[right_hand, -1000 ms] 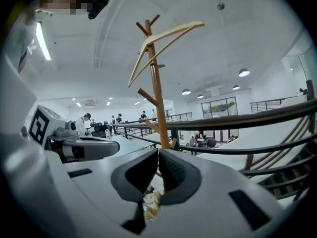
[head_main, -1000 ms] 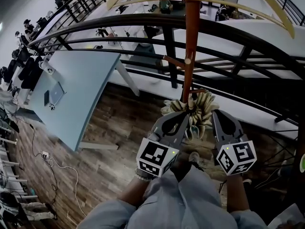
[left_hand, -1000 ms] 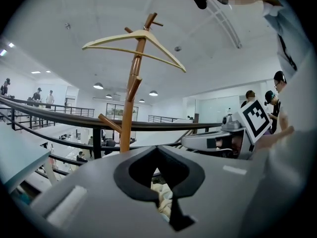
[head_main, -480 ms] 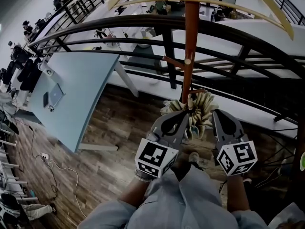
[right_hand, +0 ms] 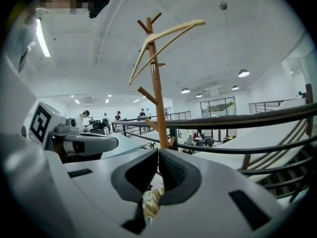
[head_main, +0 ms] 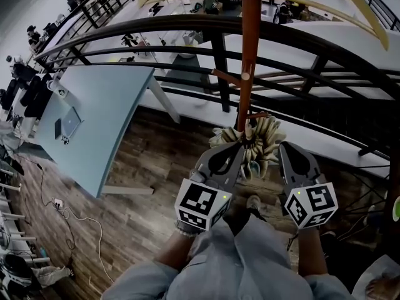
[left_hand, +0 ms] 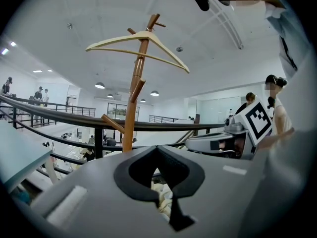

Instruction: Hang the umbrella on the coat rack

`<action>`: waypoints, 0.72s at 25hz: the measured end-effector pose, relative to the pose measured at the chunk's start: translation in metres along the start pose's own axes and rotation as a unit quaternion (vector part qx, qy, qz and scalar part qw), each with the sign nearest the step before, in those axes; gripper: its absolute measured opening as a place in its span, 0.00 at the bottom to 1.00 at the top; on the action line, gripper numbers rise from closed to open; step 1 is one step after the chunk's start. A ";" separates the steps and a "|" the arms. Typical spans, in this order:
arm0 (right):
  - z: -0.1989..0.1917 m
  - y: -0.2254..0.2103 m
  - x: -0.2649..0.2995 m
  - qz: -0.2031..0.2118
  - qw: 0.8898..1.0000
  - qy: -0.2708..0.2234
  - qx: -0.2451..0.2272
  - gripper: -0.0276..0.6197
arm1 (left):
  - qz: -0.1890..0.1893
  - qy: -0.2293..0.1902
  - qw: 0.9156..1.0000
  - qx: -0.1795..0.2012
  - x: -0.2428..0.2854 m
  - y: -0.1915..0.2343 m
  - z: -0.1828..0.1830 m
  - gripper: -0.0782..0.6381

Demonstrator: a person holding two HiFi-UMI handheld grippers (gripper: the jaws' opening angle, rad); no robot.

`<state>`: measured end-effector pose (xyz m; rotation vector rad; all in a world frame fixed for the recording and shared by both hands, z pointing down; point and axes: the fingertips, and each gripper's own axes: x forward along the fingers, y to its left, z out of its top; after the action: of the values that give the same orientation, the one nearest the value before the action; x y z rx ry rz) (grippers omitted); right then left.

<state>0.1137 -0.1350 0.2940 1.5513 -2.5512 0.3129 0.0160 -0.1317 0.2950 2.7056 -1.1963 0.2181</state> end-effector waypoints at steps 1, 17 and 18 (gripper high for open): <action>0.000 0.000 0.000 0.000 1.000 0.001 0.000 0.05 | 0.000 -0.003 1.000 0.003 0.000 0.000 0.001 0.12; -0.007 -0.004 -0.001 -0.005 1.000 0.010 -0.003 0.05 | -0.001 0.004 1.000 -0.006 -0.001 0.001 -0.004 0.12; -0.008 -0.004 0.000 -0.005 1.000 0.010 -0.003 0.05 | -0.001 0.007 1.000 -0.007 -0.001 0.001 -0.005 0.12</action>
<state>0.1176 -0.1345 0.3020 1.5500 -2.5262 0.3173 0.0146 -0.1306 0.3001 2.6889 -1.1867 0.2265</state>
